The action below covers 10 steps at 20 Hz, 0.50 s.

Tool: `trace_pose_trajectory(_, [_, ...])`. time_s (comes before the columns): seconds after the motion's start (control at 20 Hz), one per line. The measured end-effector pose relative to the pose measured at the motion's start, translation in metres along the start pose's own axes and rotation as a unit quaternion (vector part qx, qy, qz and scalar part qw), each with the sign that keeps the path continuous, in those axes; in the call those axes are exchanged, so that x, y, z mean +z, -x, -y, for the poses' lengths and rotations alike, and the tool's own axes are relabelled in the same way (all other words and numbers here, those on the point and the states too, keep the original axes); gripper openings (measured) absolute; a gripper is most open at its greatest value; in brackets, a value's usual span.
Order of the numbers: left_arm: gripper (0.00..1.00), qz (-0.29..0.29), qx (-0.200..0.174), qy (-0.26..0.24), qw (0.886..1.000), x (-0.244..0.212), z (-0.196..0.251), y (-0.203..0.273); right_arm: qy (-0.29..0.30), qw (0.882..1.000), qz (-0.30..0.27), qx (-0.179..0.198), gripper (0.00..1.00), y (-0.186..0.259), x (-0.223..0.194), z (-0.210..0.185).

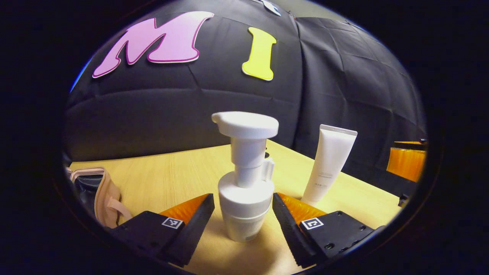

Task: First open the suitcase, pack the skin care products into it, and then close the suitcase.

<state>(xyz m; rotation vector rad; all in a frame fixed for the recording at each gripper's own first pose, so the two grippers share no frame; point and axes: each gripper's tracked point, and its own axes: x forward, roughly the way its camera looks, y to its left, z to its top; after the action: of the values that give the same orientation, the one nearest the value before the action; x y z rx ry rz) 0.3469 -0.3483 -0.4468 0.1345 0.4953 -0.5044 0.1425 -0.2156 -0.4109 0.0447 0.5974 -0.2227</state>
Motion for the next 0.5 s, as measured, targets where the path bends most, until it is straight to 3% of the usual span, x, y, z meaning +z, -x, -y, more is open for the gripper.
trace_pose_trajectory(0.1, [0.95, -0.001, 0.001, 0.008, 1.000, 0.000, 0.001, -0.008, -0.009, 1.000, -0.001, 0.000, 0.98, -0.015, -0.002, -0.003])
trace_pose_trajectory(0.2, [0.71, -0.001, 0.001, 0.009, 1.000, 0.000, 0.000, -0.021, -0.002, 1.000, -0.007, 0.003, 0.97, -0.034, -0.008, -0.010])
trace_pose_trajectory(0.25, [0.66, -0.001, -0.001, 0.006, 1.000, 0.002, 0.000, -0.017, 0.002, 1.000, -0.014, 0.006, 0.97, -0.045, -0.015, -0.014])
trace_pose_trajectory(0.5, [0.63, -0.004, 0.015, 0.022, 1.000, 0.000, -0.024, 0.000, 0.002, 1.000, -0.029, 0.001, 0.97, -0.092, -0.034, -0.024])
